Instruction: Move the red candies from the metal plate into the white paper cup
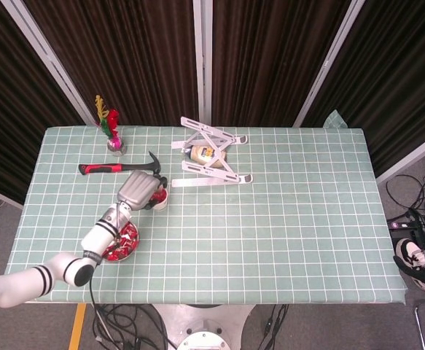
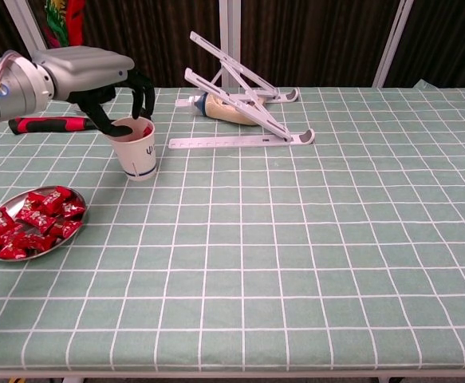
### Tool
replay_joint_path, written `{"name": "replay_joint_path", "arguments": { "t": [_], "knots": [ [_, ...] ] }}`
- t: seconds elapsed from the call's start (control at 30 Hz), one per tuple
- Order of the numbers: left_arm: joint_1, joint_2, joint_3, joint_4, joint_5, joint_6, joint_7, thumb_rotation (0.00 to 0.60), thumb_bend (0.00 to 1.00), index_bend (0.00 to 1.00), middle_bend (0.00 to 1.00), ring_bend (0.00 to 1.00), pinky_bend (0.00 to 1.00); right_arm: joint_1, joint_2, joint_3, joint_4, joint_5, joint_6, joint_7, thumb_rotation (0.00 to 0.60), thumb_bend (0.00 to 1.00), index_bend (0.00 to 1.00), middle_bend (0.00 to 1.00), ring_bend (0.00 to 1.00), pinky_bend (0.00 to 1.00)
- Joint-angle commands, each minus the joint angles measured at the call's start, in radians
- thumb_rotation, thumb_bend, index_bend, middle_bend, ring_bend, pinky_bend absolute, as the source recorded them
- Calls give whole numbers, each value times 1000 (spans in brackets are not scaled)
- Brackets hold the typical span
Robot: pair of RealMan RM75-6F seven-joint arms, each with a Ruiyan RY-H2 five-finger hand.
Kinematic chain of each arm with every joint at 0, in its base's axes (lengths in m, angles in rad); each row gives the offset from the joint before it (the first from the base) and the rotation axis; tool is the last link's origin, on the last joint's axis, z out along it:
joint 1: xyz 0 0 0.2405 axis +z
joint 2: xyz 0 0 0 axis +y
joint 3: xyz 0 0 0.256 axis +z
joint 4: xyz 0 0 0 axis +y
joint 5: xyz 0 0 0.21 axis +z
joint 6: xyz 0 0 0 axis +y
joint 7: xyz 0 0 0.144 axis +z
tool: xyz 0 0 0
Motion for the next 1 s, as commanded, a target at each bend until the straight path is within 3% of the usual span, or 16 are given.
{"name": "replay_joint_path", "arguments": {
  "t": [0.03, 0.3, 0.47, 0.67, 1.0],
  "knots": [
    [18, 30, 8, -41, -19, 25, 13, 600, 400, 372, 467, 946, 1000, 1, 0, 0, -1, -2, 0, 0, 600, 101, 84, 306, 172, 451],
    [146, 144, 57, -190, 12, 196, -8, 600, 356, 409, 468, 946, 1000, 2, 1, -1, -5, -14, 6, -3, 600, 101, 84, 305, 173, 451],
    [221, 176, 133, -227, 107, 271, -40, 600, 290, 446, 498, 946, 1000, 6, 0, -2, -11, -21, 4, -9, 600, 101, 84, 306, 173, 451],
    [248, 137, 221, -162, 198, 247, -53, 600, 254, 455, 502, 946, 1000, 5, 2, -5, -19, -30, 10, -17, 600, 101, 84, 305, 172, 451],
    [254, 59, 259, -28, 247, 200, -48, 600, 227, 458, 502, 946, 1000, -2, 8, -6, -34, -32, 21, -30, 600, 101, 84, 306, 172, 451]
  ]
}}
